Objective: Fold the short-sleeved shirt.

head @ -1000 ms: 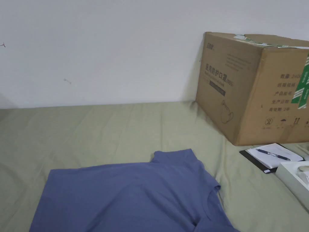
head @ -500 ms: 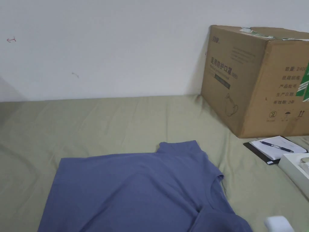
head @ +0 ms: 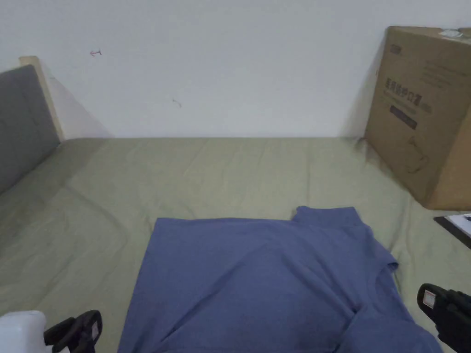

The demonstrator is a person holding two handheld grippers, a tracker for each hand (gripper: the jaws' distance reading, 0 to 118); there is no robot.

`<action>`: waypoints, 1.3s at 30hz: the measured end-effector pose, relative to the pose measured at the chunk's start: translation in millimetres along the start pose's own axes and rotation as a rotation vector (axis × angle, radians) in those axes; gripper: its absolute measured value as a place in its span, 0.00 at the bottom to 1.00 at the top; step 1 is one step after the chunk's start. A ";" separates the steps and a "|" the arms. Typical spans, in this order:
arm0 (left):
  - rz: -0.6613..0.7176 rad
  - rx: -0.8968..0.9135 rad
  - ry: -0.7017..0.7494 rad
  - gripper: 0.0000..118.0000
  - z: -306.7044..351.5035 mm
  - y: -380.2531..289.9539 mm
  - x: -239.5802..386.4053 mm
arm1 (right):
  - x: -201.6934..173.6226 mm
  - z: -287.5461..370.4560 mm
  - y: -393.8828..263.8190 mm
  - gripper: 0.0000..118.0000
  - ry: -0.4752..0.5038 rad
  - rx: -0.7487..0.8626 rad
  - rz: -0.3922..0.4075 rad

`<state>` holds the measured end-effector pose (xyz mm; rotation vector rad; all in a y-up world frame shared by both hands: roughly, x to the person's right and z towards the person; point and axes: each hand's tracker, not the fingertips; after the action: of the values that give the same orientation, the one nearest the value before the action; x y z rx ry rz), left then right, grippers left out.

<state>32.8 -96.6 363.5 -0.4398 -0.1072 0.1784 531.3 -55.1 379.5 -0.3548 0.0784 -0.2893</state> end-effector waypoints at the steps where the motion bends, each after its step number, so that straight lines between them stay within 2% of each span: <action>1: 0.002 -0.018 -0.019 0.00 -0.2 1.2 -1.3 | -1.7 -2.6 -1.4 0.00 0.013 -0.004 0.000; 4: -0.070 -0.138 0.053 0.00 -14.1 14.7 -1.6 | -6.7 -1.7 7.6 0.00 0.007 -0.035 0.039; 5: -0.080 -0.238 0.027 0.00 -25.0 19.9 -7.0 | -9.0 -3.0 6.0 0.00 0.005 -0.040 0.053; 6: -0.054 -0.349 -0.057 0.00 -39.3 25.2 -11.6 | -9.8 -3.1 8.2 0.00 0.008 -0.052 0.063; 8: 0.012 -0.564 -0.101 0.00 -64.9 22.6 -22.2 | -11.2 -3.9 11.3 0.00 0.041 -0.084 0.055; 11: -0.023 -0.629 -0.104 0.03 -94.2 10.8 -31.4 | -16.8 -8.9 5.3 0.00 0.075 -0.134 0.058; 12: -0.034 -0.640 -0.081 0.16 -102.7 6.3 -34.3 | -19.1 -10.6 1.5 0.00 0.076 -0.149 0.075; 13: -0.029 -0.635 -0.076 0.56 -111.5 1.6 -36.7 | -21.3 -12.5 -3.0 0.00 0.074 -0.163 0.097; 14: -0.029 -0.659 -0.075 0.89 -120.2 -3.9 -38.7 | -25.0 -13.1 -4.9 0.00 0.068 -0.176 0.121; 15: -0.024 -0.702 -0.081 1.00 -128.4 -10.1 -40.2 | -28.6 -13.6 -7.0 0.00 0.067 -0.187 0.139; 16: -0.022 -0.669 -0.107 0.95 -130.8 -10.1 -40.3 | -31.8 -14.3 -8.8 0.00 0.074 -0.197 0.149; 18: -0.024 -0.743 -0.037 0.95 -144.3 -15.5 -39.5 | -31.2 -20.0 -16.6 0.00 0.087 -0.229 0.156; 20: -0.058 -0.790 -0.033 0.92 -153.1 -21.3 -36.4 | -34.9 -23.8 -19.3 0.00 0.094 -0.254 0.157; 21: -0.073 -0.796 -0.033 0.80 -155.7 -24.1 -34.6 | -30.0 -27.4 -23.9 0.00 0.093 -0.260 0.156; 22: -0.079 -0.787 -0.031 0.36 -160.1 -33.9 -37.8 | -30.2 -28.9 -24.8 0.00 0.093 -0.267 0.154; 23: -0.091 -0.781 -0.029 0.00 -160.5 -36.8 -35.5 | -29.9 -30.3 -25.0 0.00 0.092 -0.274 0.150; 26: -0.127 -0.765 -0.010 0.00 -153.0 -45.6 -28.5 | -20.0 -34.5 -26.6 0.00 0.079 -0.284 0.128; 29: -0.190 -0.645 0.030 0.00 -133.8 -41.8 -16.8 | 1.2 -37.1 -21.4 0.00 0.070 -0.275 0.111; 31: -0.189 -0.581 0.038 0.00 -122.5 -33.8 -15.4 | 22.8 -46.3 -16.0 0.00 -0.025 -0.333 0.152; 33: -0.196 -0.544 0.041 0.00 -115.0 -30.6 -10.9 | 48.8 -62.9 -15.7 0.01 -0.077 -0.475 0.174; 34: -0.210 -0.533 0.040 0.00 -113.1 -29.5 -9.3 | 64.5 -73.0 -17.5 0.24 -0.065 -0.570 0.149; 35: -0.224 -0.523 0.042 0.00 -111.4 -28.5 -6.8 | 78.0 -82.0 -20.9 0.24 -0.045 -0.657 0.114; 36: -0.253 -0.506 0.060 0.00 -110.2 -26.9 -4.4 | 91.4 -90.1 -26.7 0.34 -0.018 -0.741 0.088; 37: -0.267 -0.495 0.062 0.00 -109.5 -26.1 -2.3 | 100.8 -96.5 -35.9 0.77 -0.053 -0.752 0.112; 38: -0.271 -0.498 0.058 0.00 -110.1 -25.4 -0.7 | 106.7 -102.0 -45.4 1.00 -0.123 -0.764 0.153; 39: -0.273 -0.500 0.058 0.00 -111.1 -25.0 0.2 | 114.8 -99.3 -45.9 0.94 -0.177 -0.708 0.166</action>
<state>52.4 -164.7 274.3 -0.9209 -0.1540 -0.1351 616.3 -162.8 300.0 -1.0690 0.0329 -0.0545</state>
